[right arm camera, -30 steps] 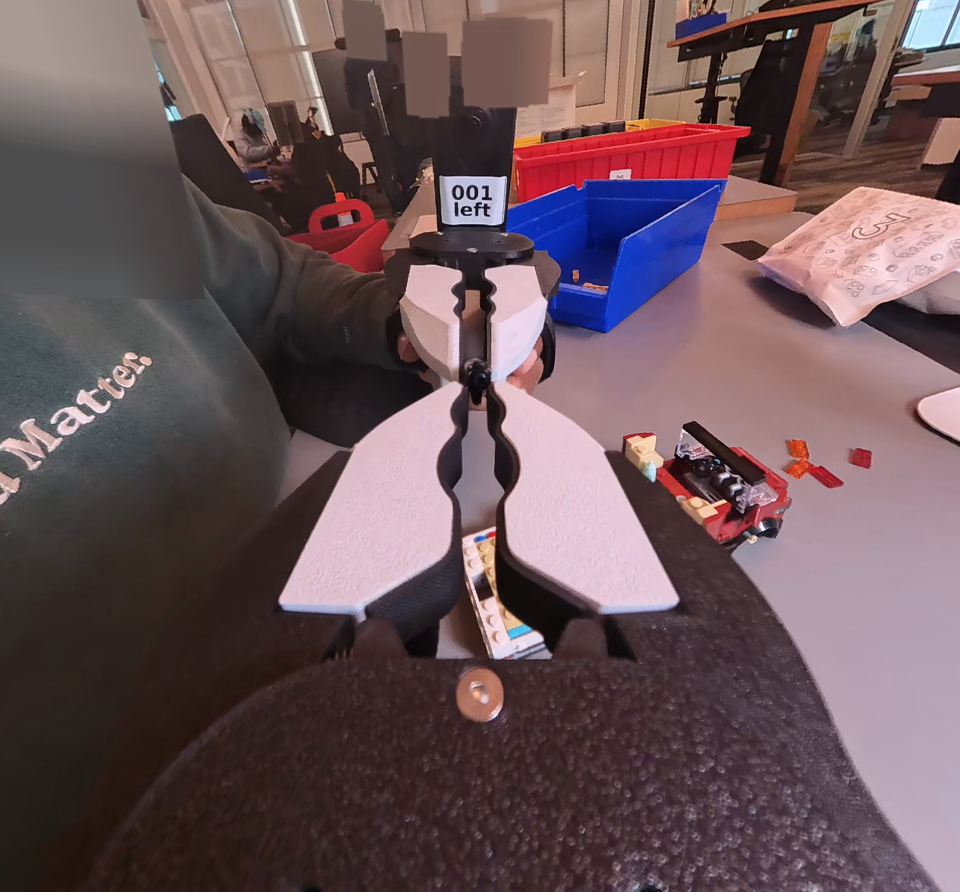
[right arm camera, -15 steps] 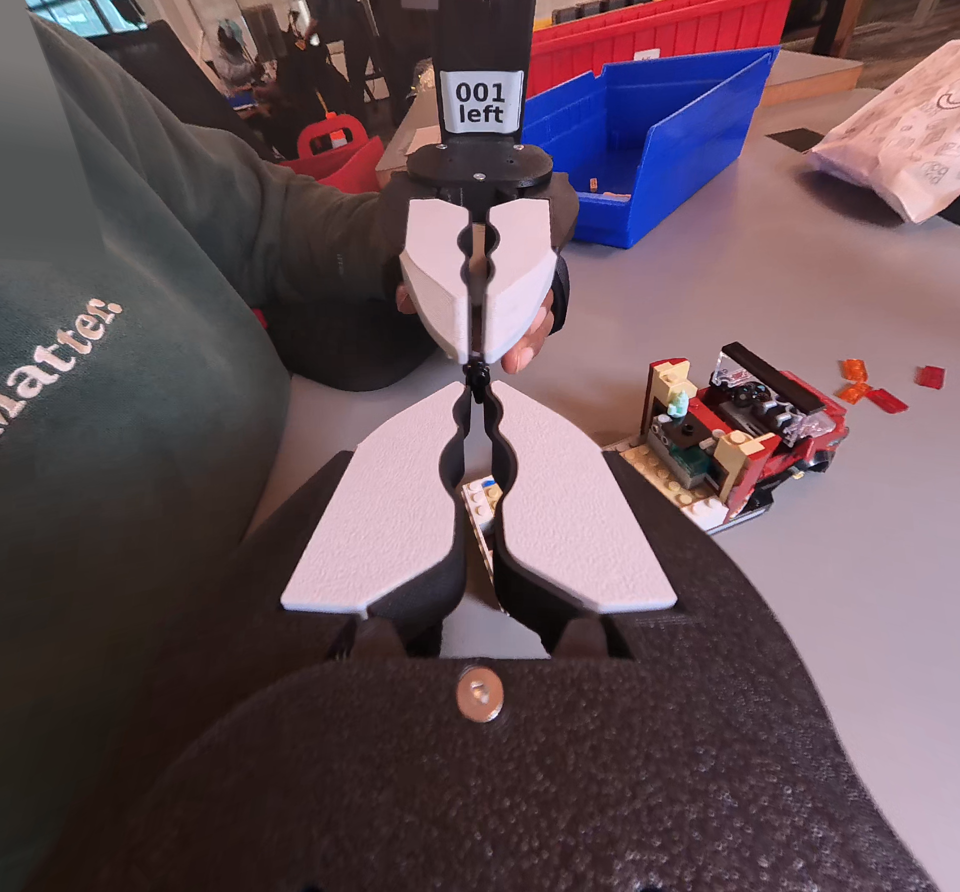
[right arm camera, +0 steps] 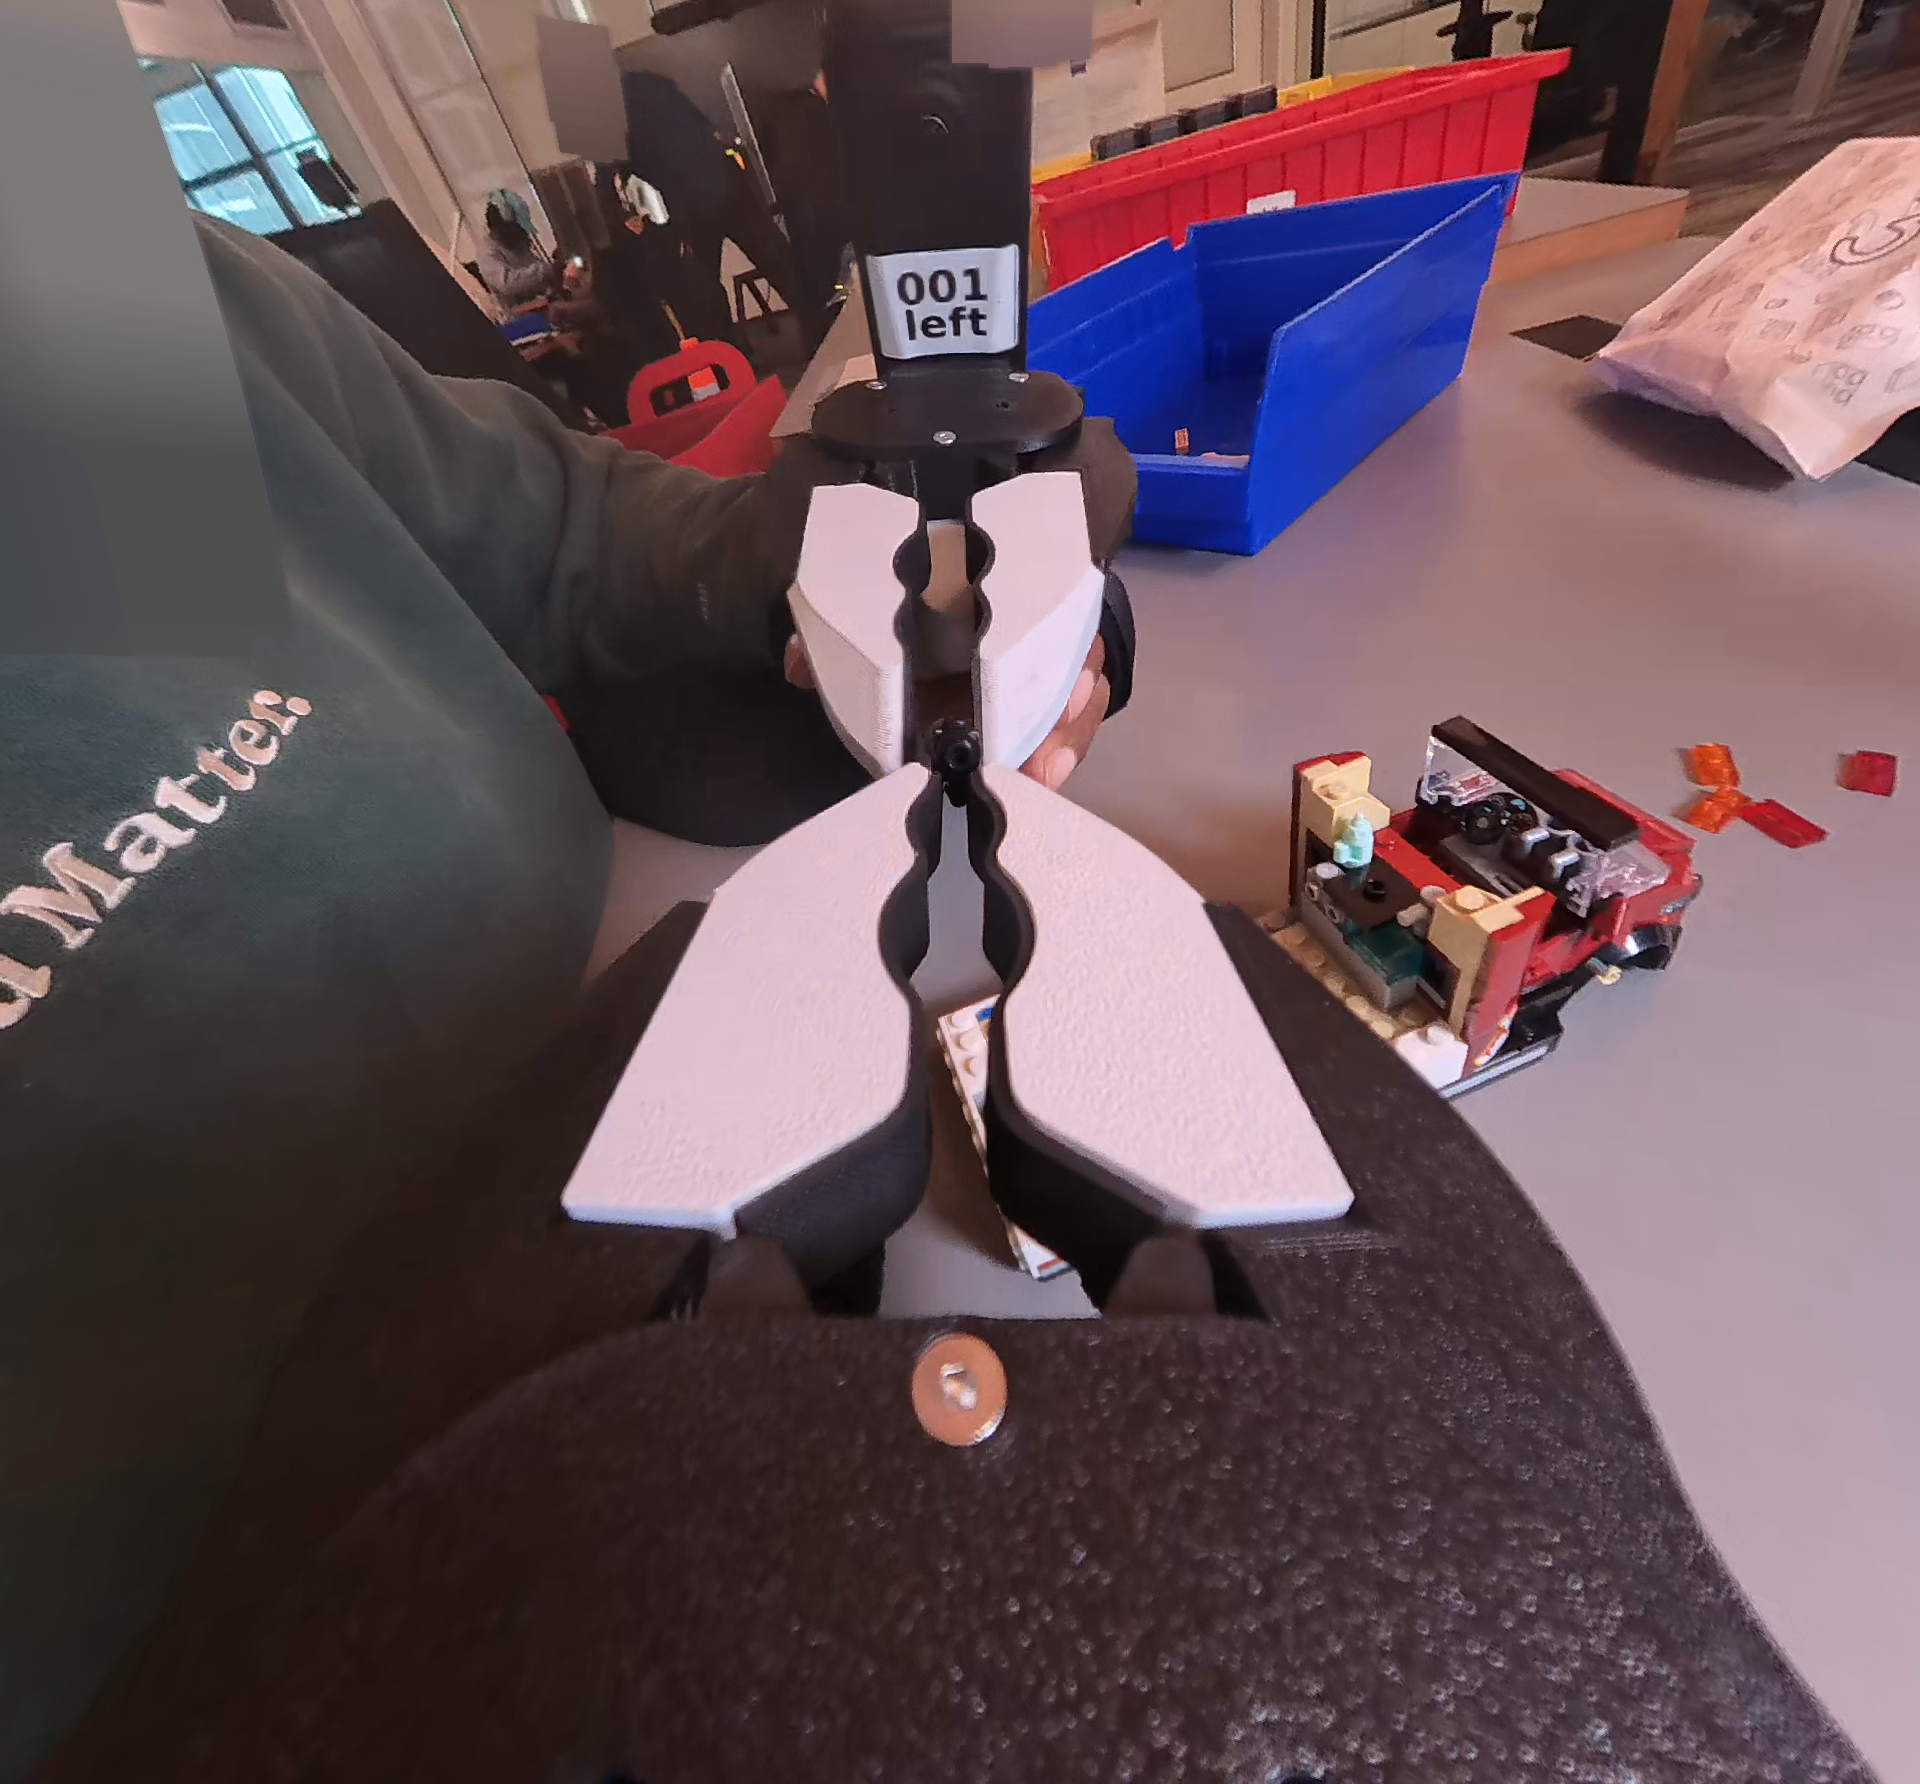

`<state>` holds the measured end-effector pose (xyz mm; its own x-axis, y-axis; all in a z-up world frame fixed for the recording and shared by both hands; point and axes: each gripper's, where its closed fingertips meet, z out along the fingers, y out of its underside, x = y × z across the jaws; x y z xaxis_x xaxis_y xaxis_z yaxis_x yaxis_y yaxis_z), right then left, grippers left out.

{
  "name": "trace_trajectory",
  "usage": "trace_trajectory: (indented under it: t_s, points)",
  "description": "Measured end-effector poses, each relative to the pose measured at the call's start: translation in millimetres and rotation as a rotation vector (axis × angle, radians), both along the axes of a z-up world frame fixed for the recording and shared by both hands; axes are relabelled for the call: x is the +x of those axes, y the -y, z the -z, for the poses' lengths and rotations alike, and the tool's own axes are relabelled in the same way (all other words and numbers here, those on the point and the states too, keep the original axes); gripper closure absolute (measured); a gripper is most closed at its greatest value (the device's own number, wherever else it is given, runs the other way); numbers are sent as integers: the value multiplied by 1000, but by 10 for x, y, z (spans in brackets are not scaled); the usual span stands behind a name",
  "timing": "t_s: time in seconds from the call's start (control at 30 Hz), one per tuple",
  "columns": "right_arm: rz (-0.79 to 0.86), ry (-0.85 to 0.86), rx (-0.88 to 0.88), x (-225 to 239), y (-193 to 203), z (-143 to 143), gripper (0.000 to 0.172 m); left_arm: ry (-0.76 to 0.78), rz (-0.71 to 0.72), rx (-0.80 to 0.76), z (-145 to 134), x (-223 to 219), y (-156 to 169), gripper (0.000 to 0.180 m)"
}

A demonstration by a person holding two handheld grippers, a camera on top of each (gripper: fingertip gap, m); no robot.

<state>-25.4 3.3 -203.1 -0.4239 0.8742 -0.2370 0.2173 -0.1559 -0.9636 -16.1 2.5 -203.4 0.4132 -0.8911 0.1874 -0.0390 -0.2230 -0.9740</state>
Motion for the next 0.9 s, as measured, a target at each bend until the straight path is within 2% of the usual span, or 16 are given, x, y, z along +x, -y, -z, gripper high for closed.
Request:
trace_trajectory:
  t_s: [0.23, 0.37, 0.43, 0.53, 0.6, 0.73, 0.9]
  points:
    - [10, -15, 52, -9, 30, 0, 168, 11, 21, -68, 3, -6, 15, 172]
    - [-3, -70, -66, -2, 7, -107, 168, 3, 15, -61, -63, -18, 4, 172]
    - [17, -136, -159, 44, -117, -272, 169, -25, -34, -58, -7, -160, -63, 172]
    - [79, -151, -108, 114, -293, -324, 169, 4, -60, -72, -43, -352, -78, 172]
    - [77, -143, -120, 116, -291, -301, 168, -28, -76, -28, -86, -413, -94, 172]
    - [78, -103, -96, 67, -282, -178, 168, -176, -198, 132, -164, -702, -170, 172]
    - [91, -109, -97, 59, -308, -156, 168, -368, -364, 341, -183, -1048, -247, 172]
